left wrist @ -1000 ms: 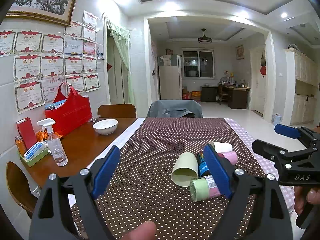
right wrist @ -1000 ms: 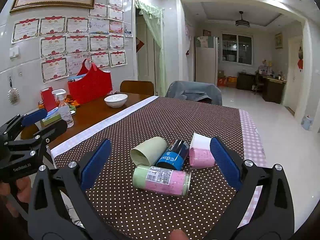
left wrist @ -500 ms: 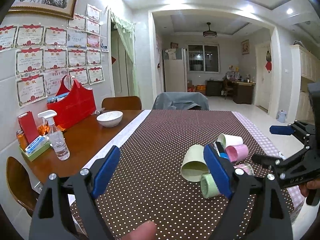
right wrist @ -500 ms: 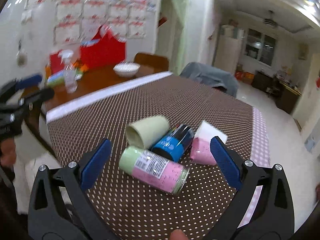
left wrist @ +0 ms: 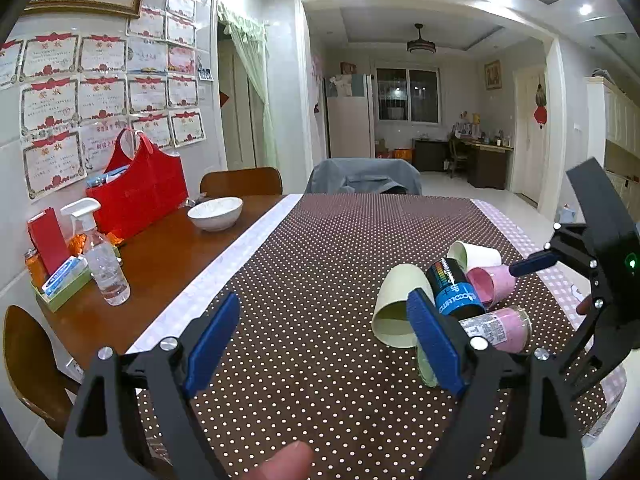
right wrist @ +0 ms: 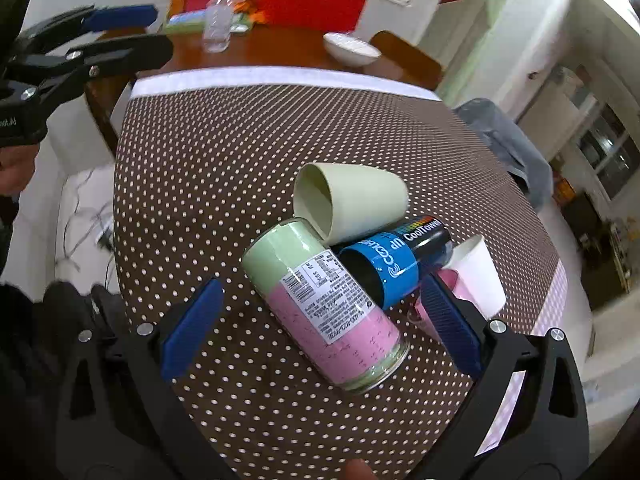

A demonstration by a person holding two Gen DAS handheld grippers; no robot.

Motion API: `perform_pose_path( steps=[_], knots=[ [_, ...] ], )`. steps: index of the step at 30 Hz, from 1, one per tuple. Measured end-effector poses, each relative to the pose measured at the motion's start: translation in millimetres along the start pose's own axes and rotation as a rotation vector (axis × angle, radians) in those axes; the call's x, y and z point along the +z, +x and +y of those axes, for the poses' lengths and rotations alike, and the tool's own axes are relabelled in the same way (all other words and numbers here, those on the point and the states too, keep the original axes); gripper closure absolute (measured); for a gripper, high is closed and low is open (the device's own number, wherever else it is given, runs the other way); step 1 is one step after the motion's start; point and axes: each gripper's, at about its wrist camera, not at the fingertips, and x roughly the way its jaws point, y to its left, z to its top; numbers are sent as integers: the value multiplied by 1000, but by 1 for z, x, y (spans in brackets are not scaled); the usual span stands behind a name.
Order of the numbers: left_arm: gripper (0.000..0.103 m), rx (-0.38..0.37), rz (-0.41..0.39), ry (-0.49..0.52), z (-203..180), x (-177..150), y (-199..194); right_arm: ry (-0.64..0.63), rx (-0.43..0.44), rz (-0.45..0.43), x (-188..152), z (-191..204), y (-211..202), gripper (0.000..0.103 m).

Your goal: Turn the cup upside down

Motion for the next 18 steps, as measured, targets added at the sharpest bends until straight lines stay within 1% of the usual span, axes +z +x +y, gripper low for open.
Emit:
perform_pose_path(
  steps=[1,3,5,8,9,11,12,17,18],
  knots=[
    [19,-5,8,0,0,-1,3,-27,22,20,2,-1,4,6],
    [19,-10,19,1,0,-3,8,-71,42,54,7,-3,12,6],
    [19,-16,38,9,-1,-5,14,-143,56,98,10,-3,18,6],
    [19,-18,60,12,2,-8,22,-200,122,151,18,-5,27,6],
    [19,-19,68,9,3,-9,25,-230,141,182,21,-5,33,6],
    [19,-19,80,1,5,-11,30,-281,153,233,24,-2,44,7],
    [19,-19,85,0,6,-11,31,-300,157,252,24,-1,48,11],
    [19,-28,120,-3,8,-18,42,-387,187,365,26,5,74,18],
    [19,-27,124,-4,8,-20,43,-409,187,376,26,7,77,19]
  ],
)
